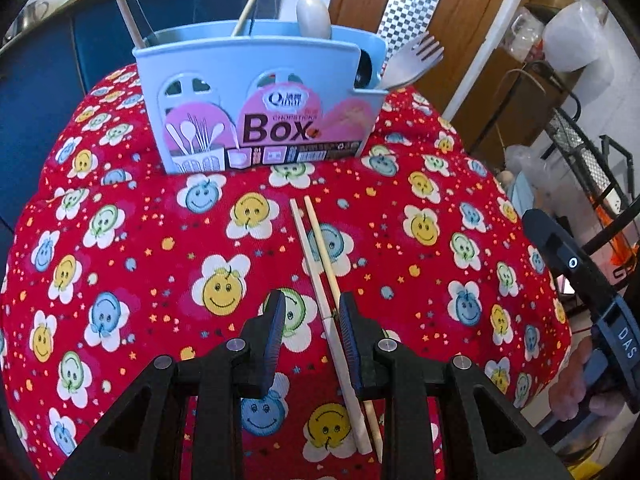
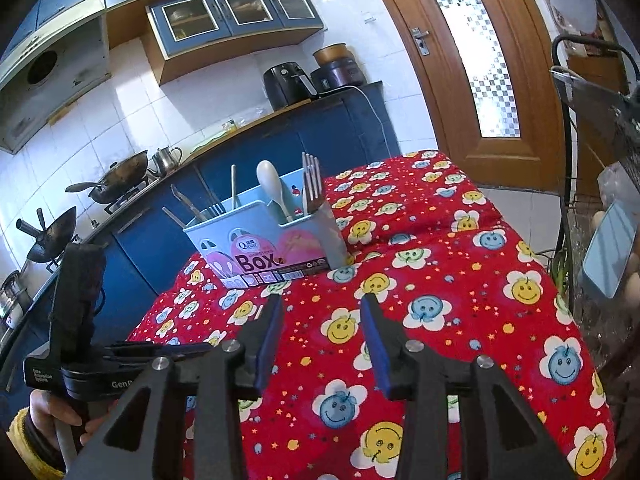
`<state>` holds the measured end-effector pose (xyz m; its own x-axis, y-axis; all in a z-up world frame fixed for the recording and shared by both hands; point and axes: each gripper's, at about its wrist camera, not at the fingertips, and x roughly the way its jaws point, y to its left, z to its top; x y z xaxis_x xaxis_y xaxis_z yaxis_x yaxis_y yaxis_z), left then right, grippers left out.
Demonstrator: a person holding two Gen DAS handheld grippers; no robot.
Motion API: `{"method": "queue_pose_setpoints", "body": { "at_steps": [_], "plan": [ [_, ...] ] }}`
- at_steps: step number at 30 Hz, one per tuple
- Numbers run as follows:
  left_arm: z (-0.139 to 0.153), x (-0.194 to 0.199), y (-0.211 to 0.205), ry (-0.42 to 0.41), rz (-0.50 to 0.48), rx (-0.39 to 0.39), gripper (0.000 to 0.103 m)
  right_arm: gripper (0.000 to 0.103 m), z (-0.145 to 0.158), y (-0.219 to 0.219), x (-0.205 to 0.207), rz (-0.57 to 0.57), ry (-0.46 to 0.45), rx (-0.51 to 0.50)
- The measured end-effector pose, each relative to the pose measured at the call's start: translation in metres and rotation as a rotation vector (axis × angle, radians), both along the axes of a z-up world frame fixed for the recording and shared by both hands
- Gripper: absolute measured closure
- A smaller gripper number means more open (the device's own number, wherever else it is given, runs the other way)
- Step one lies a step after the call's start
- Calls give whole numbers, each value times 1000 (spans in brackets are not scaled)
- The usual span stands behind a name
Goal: Organize utensils
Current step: 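Grasp a wooden chopstick with the left tool while the right tool grasps the other chopstick, then lift the chopsticks with both tools up toward the caddy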
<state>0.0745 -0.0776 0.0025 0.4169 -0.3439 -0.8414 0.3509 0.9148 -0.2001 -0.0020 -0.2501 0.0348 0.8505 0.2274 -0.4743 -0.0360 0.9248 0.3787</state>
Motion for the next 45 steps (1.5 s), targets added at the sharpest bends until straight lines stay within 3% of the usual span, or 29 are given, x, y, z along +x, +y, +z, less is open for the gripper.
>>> {"method": "queue_pose_setpoints", "body": {
  "at_steps": [9,16,23,25,28,34,37,45],
  "plan": [
    [-9,4,-6,15,4,38,75,60,-3,-8,-2,-15,-4,15],
    [-13,13,-4,47,25,12,75,60,-6,-12,-2,-25,3,21],
    [-14,23,-14,48,18,34,75,60,-5,-11,-2,-24,8,18],
    [-15,25,-13,47,27,30,86,60,-5,-11,-2,-25,8,17],
    [-16,28,-7,65,42,-14,94,60,-5,-9,-1,-23,12,13],
    [-17,29,7,91,68,-114,98,60,-4,1,1,4,35,5],
    [-13,25,18,71,75,-155,98,60,-1,9,4,15,44,-11],
    [15,9,60,-90,118,-191,98,60,-1,33,21,82,117,-43]
  ]
}}
